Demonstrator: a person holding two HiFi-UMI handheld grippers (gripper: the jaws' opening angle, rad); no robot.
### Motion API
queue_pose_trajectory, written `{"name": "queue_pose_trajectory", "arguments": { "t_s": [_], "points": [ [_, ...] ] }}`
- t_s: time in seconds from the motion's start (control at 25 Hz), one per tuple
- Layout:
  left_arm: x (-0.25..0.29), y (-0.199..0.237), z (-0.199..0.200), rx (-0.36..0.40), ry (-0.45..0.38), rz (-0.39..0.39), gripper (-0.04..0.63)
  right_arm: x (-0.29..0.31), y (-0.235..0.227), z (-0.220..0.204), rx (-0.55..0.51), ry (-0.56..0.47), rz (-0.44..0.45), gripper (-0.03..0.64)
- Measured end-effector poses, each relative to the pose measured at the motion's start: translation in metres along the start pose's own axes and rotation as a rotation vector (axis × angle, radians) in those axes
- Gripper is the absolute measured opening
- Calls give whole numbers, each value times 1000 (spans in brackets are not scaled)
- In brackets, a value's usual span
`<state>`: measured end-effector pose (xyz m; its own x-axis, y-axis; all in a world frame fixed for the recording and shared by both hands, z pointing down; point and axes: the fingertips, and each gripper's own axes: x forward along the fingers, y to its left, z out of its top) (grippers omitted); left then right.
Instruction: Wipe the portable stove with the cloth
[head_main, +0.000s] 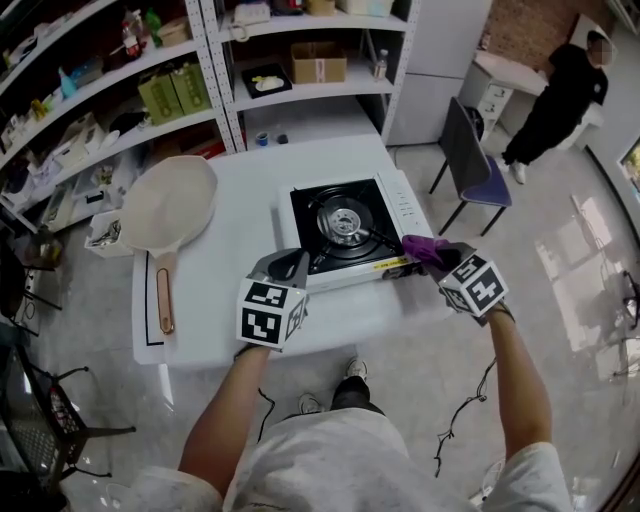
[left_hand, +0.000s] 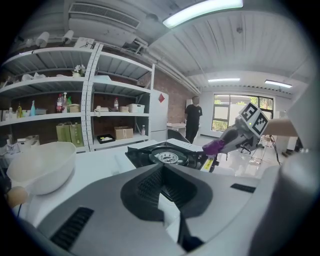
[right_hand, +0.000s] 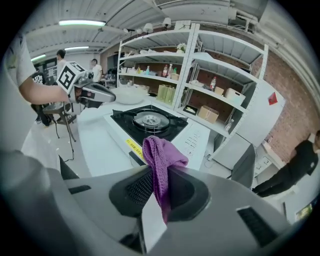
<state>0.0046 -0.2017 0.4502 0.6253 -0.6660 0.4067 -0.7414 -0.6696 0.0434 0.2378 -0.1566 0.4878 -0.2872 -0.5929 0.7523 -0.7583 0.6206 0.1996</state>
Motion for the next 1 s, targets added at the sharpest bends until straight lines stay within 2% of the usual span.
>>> {"name": "queue_pose_trajectory", "arguments": {
  "t_s": [0.2, 0.44, 1.0],
  "points": [
    [-3, 5, 0, -10, -11, 5, 3, -11, 2, -2, -146, 55, 44, 61],
    [-8, 6, -2, -24, -13, 14, 3, -9, 20, 2, -272, 89, 133, 61],
    [-33, 14, -18, -51, -22, 45, 3, 4, 67, 16, -337, 93, 220, 61]
  ]
}}
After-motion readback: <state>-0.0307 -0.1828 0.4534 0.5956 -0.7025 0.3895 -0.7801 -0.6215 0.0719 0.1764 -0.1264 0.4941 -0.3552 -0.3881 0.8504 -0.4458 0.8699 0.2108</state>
